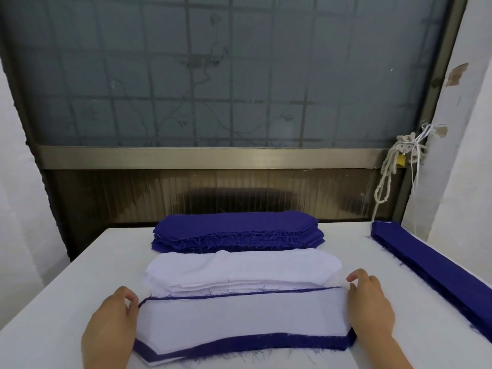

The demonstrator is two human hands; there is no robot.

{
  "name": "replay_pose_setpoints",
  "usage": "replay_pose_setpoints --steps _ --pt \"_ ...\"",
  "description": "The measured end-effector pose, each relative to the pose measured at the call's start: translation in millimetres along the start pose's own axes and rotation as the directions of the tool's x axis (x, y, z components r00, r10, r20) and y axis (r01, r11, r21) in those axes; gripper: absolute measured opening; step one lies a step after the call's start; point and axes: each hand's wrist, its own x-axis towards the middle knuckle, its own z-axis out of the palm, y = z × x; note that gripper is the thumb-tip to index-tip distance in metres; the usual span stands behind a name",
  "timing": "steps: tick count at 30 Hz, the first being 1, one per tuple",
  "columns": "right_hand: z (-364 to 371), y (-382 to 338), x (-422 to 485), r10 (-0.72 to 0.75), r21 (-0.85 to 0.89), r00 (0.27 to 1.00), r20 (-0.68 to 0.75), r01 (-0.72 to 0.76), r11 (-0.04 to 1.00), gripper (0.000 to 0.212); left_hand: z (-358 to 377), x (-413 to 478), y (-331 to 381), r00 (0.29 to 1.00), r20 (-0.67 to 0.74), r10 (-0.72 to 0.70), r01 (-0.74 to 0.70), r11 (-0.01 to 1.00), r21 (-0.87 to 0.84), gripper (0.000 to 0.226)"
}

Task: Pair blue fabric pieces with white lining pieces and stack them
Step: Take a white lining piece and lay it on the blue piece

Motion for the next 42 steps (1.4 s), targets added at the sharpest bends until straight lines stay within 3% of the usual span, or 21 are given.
replay_pose_setpoints --steps 3,5,7,10,13,19,23,26,30,34,35,42 --pt "-2 -6 -1 -0.159 0.115 0.983 -0.096 0.169 0.979 0.002 -2 -1 8 0.991 -0.115 0.066 -0.075 0.995 -0.073 0.018" --pt "-4 -12 -4 -0.329 0.168 0.938 -0.112 0.344 0.924 0.009 -1 -8 12 0.982 -0.084 0.167 -0.178 0.973 -0.148 0.02" --pt "-4 -14 -7 -0.464 0.227 0.886 -0.019 0.455 0.861 0.02 3 -15 13 0.943 -0.013 0.332 -0.326 0.918 -0.228 0.017" --pt "1 -13 -11 -0.578 0.263 0.794 0.188 0.526 0.809 0.037 9 -16 11 0.86 0.178 0.478 -0.449 0.875 -0.179 0.029" --pt "6 -14 -11 -0.573 0.174 0.772 0.275 0.546 0.819 0.043 17 -12 6 0.837 0.235 0.494 -0.483 0.869 -0.109 0.03" --pt "6 -21 -13 -0.521 0.049 0.792 0.318 0.535 0.843 0.044 24 -11 9 0.855 0.219 0.47 -0.484 0.875 0.011 0.029" --pt "3 -28 -13 -0.52 -0.039 0.774 0.361 0.57 0.821 0.042 22 -5 11 0.848 0.3 0.438 -0.47 0.881 0.043 0.027" --pt "-1 -39 -10 -0.567 0.003 0.761 0.316 0.597 0.802 0.045 17 7 18 0.851 0.344 0.397 -0.417 0.909 -0.017 0.029" --pt "0 -71 -2 -0.678 0.104 0.706 0.204 0.673 0.732 0.043 17 25 49 0.839 0.192 0.51 -0.504 0.86 -0.085 0.022" --pt "19 -121 11 -0.785 0.186 0.609 0.112 0.764 0.619 0.01 31 53 93 0.8 0.021 0.6 -0.593 0.794 -0.135 0.013" --pt "26 -134 15 -0.795 0.2 0.599 0.099 0.771 0.605 0.01 38 61 103 0.797 -0.002 0.604 -0.6 0.79 -0.129 0.015" --pt "88 -208 51 -0.782 0.265 0.593 0.194 0.735 0.624 0.026 92 111 150 0.839 0.042 0.543 -0.539 0.838 -0.087 0.03"
